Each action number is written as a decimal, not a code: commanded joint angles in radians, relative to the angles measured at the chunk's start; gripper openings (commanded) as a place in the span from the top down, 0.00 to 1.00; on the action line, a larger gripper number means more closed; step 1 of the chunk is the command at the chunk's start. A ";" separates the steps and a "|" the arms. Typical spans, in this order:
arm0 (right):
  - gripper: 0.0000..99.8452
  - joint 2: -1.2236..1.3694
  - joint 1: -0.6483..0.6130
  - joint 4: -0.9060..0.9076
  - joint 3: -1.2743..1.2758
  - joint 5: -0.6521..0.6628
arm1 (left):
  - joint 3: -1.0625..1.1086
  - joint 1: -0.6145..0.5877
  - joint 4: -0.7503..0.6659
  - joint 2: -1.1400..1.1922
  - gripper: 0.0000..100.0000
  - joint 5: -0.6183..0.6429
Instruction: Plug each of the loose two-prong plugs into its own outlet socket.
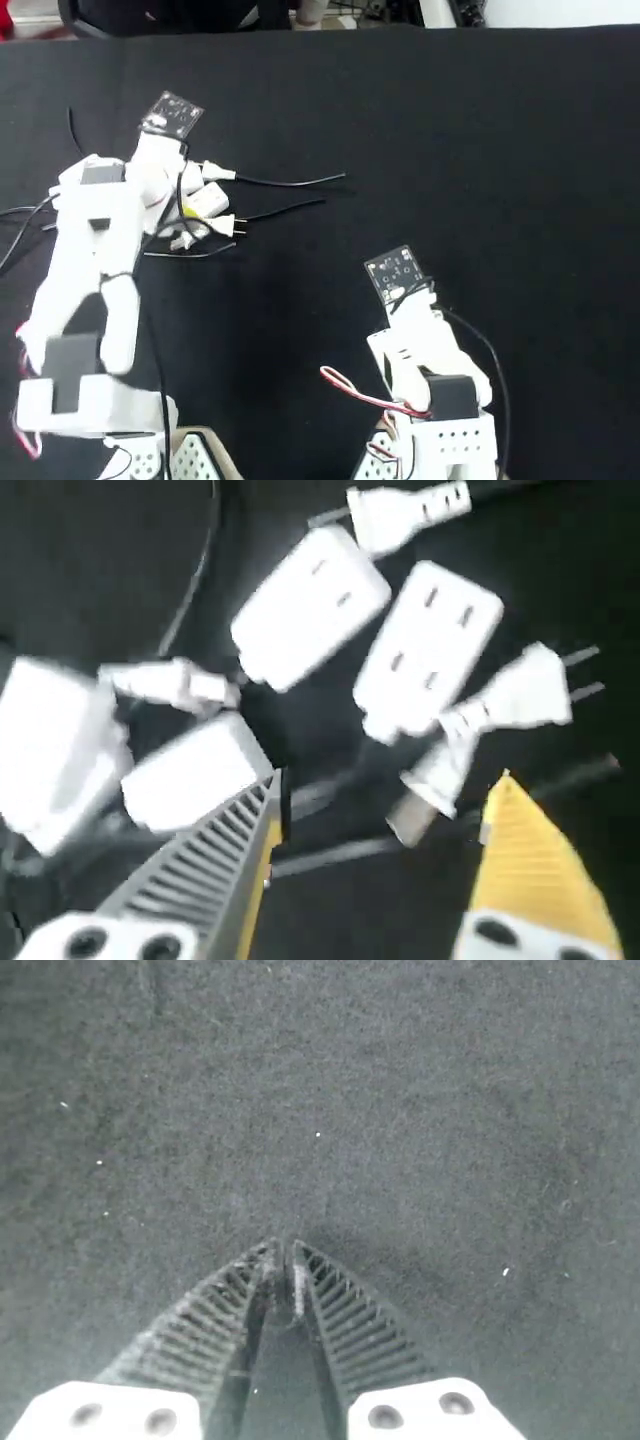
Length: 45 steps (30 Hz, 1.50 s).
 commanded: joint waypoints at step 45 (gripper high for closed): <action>0.99 -0.077 0.006 0.003 -0.002 -0.002 | -0.659 0.050 0.189 0.614 0.76 -0.400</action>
